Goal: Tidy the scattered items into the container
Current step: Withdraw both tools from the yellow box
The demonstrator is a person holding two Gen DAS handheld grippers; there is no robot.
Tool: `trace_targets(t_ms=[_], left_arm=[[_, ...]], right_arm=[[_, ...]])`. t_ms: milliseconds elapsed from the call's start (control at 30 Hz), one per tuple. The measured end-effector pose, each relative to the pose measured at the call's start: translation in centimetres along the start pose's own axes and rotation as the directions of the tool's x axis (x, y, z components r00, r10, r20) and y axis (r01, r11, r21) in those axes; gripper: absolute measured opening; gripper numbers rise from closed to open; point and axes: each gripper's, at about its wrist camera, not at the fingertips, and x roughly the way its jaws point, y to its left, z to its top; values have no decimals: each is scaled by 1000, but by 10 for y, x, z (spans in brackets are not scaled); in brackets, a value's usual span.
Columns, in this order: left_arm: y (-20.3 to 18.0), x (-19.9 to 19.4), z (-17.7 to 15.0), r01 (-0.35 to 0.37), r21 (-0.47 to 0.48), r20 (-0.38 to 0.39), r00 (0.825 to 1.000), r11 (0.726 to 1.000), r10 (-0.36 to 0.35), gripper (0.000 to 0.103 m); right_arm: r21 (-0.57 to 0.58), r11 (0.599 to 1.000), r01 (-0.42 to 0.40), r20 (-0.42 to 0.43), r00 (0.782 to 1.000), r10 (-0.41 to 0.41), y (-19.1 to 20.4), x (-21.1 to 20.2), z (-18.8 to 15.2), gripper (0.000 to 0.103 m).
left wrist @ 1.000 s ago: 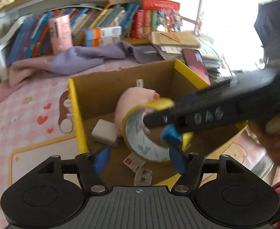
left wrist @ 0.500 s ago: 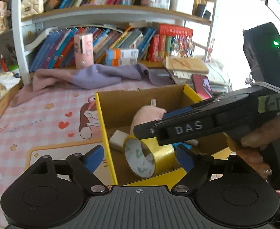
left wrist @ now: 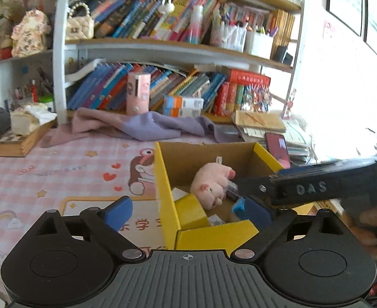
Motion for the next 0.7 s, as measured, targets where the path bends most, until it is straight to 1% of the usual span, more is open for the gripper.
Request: trace_targets(t_ms=[167,267,400,500,600,700], left_arm=[[11,-30,-13,-13,18,18,1000,1000,13,97],[20,-49,-24,-36,15,25,999,999,36,98],[31,-72,-44,-97,25,34,995,995,96,100],[39,-84,-57,-122,30,26,992,992,121,101],[45,-94,-68,-133,32,2,991,991,133,102],[49,-101,-78,-154,48,-20,988,987,156,103]], right_arm=[[32,998,48,28,998,-49,25,-25,-21,79],[24,996,90,53,994,-91,43,-41,-37,80],[-3,983,181,81,980,-180,67,-57,-63,80],[-6,973,231,88,969,-229,83,-65,-85,80],[-1,968,250,80,965,-250,96,-69,-103,81],[8,969,246,68,967,-246,109,-71,-118,84]])
